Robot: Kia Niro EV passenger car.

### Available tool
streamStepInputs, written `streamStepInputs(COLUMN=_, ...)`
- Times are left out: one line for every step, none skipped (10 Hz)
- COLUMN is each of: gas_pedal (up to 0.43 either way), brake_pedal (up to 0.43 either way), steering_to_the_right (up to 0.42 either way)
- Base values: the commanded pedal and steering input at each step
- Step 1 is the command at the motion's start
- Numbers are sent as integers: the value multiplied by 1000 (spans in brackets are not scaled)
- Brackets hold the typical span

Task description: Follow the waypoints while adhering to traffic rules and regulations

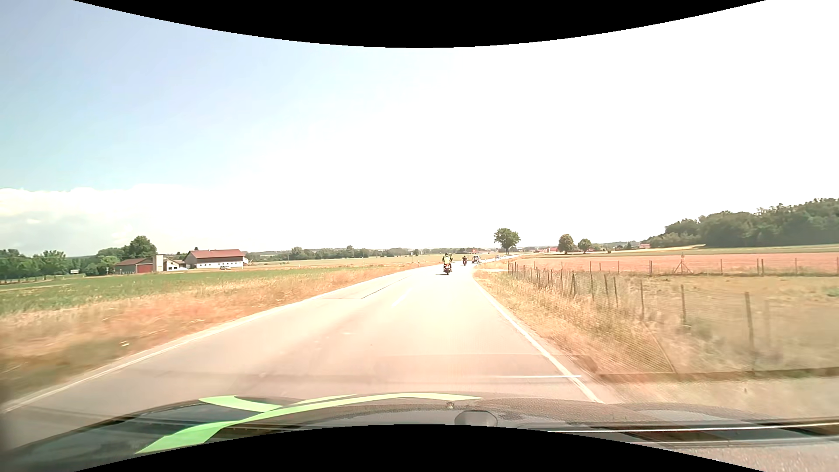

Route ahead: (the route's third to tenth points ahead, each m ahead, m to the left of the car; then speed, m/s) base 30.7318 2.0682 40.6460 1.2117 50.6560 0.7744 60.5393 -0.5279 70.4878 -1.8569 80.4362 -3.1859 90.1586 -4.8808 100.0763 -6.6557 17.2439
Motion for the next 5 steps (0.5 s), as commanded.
streamStepInputs(gas_pedal=0, brake_pedal=280, steering_to_the_right=2)
streamStepInputs(gas_pedal=0, brake_pedal=293, steering_to_the_right=3)
streamStepInputs(gas_pedal=0, brake_pedal=293, steering_to_the_right=3)
streamStepInputs(gas_pedal=0, brake_pedal=293, steering_to_the_right=3)
streamStepInputs(gas_pedal=0, brake_pedal=280, steering_to_the_right=4)
